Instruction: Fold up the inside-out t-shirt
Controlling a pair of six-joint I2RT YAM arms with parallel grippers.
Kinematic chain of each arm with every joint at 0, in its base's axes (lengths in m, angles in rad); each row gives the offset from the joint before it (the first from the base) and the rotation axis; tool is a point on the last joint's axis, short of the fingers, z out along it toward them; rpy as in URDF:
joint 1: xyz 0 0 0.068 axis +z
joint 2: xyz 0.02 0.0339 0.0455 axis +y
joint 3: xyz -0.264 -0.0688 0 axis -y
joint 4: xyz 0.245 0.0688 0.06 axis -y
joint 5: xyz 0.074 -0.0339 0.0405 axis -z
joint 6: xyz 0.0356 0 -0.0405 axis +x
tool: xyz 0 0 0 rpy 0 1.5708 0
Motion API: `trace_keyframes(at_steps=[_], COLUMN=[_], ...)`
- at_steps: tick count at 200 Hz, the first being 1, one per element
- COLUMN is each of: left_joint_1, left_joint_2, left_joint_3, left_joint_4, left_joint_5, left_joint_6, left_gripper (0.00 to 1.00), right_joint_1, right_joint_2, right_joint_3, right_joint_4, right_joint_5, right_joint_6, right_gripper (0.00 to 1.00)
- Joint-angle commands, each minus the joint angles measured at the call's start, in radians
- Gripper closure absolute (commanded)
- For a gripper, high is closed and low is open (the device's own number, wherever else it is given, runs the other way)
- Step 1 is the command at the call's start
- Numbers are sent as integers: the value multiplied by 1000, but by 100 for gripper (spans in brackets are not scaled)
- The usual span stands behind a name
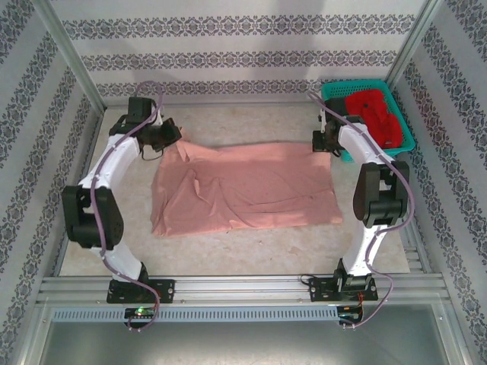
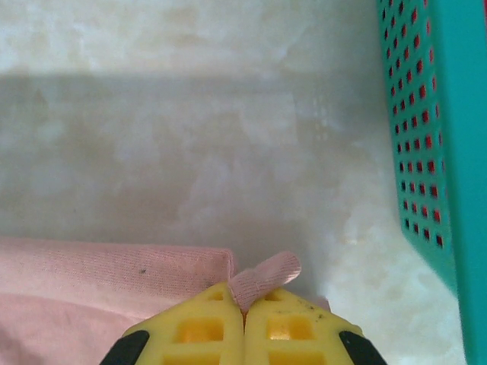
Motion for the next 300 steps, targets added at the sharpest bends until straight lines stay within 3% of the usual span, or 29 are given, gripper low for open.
trace_keyframes(at_steps=[1, 54, 117, 198, 249, 278, 300], left_joint_1=[5, -5, -7, -9, -9, -10, -20], left_joint_2=[-107, -221, -259, -278, -289, -284, -283], left_joint_3=[-104, -226, -299, -476, -498, -525, -553], left_joint_4=[31, -55, -188, -186, -179, -173, -165], left_joint_5=[5, 62, 24, 27, 39, 22, 12], left_joint_6=[-40, -42, 43, 72, 65, 55, 37], left_gripper=[100, 100, 100, 100, 100, 100, 99], right_joint_1=[-3, -12, -1, 22, 27, 36, 41], right_joint_2=[-45, -50, -106, -103, -87, -90, -134], right_joint_3=[-38, -82, -208, -284, -281, -310, -336], right_joint_4=[25, -3, -9, -11, -23, -39, -46], right_joint_5=[9, 83, 94, 139, 164, 165, 154], right_joint_6=[-13, 11, 52, 61, 55, 76, 97], right_gripper=[95, 94, 93, 92, 91, 85, 71])
